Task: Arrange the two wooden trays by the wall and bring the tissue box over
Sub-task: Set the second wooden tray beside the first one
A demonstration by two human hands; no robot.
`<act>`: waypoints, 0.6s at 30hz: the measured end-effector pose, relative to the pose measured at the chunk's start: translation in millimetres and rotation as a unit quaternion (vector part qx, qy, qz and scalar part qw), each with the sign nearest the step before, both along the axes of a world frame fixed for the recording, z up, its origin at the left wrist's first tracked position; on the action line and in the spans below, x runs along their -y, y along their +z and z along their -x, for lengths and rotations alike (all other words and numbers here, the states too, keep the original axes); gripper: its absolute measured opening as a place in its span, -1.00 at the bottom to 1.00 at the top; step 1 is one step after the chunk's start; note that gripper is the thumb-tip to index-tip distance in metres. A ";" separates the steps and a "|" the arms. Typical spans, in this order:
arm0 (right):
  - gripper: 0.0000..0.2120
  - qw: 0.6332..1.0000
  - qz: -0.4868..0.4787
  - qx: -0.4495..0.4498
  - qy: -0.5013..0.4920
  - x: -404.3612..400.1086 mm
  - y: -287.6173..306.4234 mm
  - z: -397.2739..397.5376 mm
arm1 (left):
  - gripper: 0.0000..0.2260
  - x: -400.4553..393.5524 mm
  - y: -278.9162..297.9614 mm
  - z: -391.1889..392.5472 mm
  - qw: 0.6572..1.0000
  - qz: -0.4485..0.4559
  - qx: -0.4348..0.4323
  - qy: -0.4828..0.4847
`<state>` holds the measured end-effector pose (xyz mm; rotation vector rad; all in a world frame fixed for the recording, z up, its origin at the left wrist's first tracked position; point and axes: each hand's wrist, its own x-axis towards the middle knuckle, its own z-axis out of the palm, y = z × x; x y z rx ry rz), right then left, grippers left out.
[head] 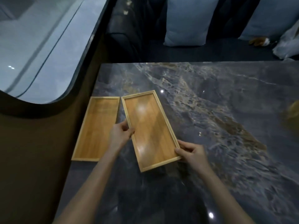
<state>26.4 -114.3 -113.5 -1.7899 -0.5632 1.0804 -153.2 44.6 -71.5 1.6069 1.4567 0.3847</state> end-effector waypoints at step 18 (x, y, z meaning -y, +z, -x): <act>-0.67 0.992 0.022 0.021 -0.123 -32.0 -38.1 87.0 | -0.64 -65.4 -45.6 34.6 0.996 0.026 -0.055 -0.067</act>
